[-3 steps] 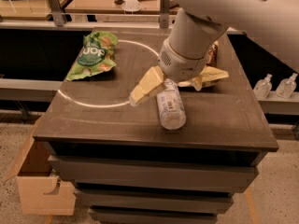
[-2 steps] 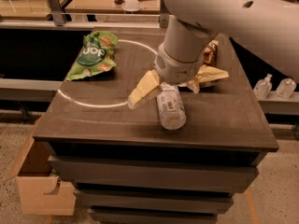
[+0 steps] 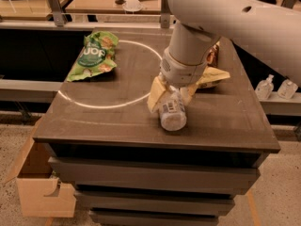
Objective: Move blue plastic bottle near green rice chip bag
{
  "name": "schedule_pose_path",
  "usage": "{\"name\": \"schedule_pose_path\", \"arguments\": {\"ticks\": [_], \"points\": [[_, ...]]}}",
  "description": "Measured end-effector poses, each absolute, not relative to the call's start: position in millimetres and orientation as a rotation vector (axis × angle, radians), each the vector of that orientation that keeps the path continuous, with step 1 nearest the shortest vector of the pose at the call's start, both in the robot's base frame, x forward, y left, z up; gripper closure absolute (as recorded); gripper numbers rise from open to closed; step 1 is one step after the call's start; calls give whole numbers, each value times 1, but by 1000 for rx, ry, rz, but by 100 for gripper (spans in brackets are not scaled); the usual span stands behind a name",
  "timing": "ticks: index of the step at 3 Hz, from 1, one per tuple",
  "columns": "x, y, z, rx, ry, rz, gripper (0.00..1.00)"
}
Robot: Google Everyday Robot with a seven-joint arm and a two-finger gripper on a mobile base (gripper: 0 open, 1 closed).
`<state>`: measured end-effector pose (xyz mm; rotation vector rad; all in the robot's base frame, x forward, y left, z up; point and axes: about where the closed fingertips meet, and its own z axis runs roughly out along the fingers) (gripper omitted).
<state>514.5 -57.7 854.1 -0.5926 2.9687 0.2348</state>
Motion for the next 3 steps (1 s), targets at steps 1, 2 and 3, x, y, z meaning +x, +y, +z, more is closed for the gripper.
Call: {"name": "schedule_pose_path", "arguments": {"ticks": [1, 2, 3], "points": [[513, -45, 857, -666, 2956, 234, 72], [513, -18, 881, -768, 2884, 276, 95], [536, 22, 932, -831, 2766, 297, 100]]}}
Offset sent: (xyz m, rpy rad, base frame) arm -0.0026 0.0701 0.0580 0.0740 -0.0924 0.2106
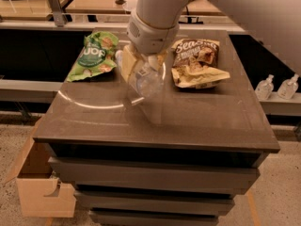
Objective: Move blue plastic bottle near green rice chip bag
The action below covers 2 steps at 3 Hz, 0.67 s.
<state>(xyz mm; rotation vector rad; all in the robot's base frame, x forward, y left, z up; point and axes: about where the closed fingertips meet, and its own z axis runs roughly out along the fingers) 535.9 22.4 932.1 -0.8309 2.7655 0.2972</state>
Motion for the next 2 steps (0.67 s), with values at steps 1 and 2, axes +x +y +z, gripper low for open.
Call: {"name": "schedule_pose_path", "arguments": {"ticks": [1, 2], "points": [[569, 51, 962, -833, 2700, 304, 100], [591, 71, 971, -858, 2671, 294, 100]]}}
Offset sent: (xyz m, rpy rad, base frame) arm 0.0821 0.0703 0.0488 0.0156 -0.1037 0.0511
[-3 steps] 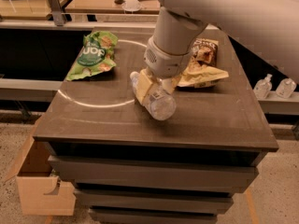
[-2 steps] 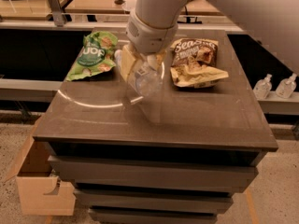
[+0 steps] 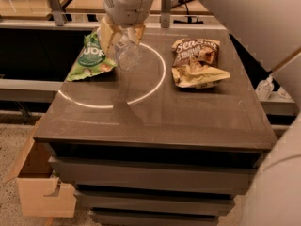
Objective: Move blue plastic bottle near green rice chip bag
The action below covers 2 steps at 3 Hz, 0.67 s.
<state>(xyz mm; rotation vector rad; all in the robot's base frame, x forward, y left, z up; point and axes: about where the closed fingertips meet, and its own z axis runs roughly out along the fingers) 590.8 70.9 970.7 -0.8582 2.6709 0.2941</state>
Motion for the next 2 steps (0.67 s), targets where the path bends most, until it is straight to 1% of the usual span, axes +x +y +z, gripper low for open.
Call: {"name": "schedule_pose_path", "arguments": {"ticks": [1, 2], "points": [[625, 92, 958, -914, 2664, 290, 100], [646, 100, 943, -948, 2664, 297, 100]]}}
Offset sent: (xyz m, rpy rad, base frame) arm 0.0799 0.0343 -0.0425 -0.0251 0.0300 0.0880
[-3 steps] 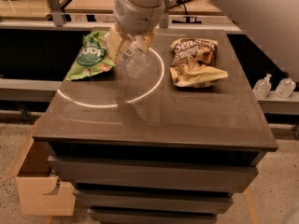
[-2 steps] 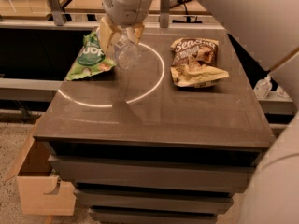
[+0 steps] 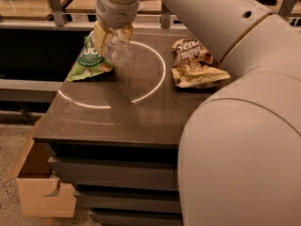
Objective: Move blue plastic bottle near green rice chip bag
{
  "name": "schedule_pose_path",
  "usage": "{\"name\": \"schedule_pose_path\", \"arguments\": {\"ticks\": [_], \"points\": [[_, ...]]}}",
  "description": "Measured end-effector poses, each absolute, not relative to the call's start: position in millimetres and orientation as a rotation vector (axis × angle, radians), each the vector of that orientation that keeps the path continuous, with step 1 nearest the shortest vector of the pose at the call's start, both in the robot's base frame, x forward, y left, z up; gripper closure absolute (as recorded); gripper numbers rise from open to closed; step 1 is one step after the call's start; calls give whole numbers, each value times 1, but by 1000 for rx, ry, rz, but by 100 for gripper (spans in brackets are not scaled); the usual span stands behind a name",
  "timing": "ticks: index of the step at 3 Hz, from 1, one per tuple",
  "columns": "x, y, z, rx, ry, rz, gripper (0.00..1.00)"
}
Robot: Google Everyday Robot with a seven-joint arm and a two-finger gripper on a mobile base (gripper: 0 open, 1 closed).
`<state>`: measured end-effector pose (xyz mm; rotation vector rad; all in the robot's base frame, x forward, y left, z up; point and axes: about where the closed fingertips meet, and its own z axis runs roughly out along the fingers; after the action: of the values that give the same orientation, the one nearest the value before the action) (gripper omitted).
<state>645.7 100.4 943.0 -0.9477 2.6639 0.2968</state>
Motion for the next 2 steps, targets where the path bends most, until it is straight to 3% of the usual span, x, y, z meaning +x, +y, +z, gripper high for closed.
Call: {"name": "schedule_pose_path", "arguments": {"ticks": [1, 2], "points": [[673, 100, 928, -973, 2660, 280, 83], [697, 86, 908, -980, 2653, 311, 51]]}}
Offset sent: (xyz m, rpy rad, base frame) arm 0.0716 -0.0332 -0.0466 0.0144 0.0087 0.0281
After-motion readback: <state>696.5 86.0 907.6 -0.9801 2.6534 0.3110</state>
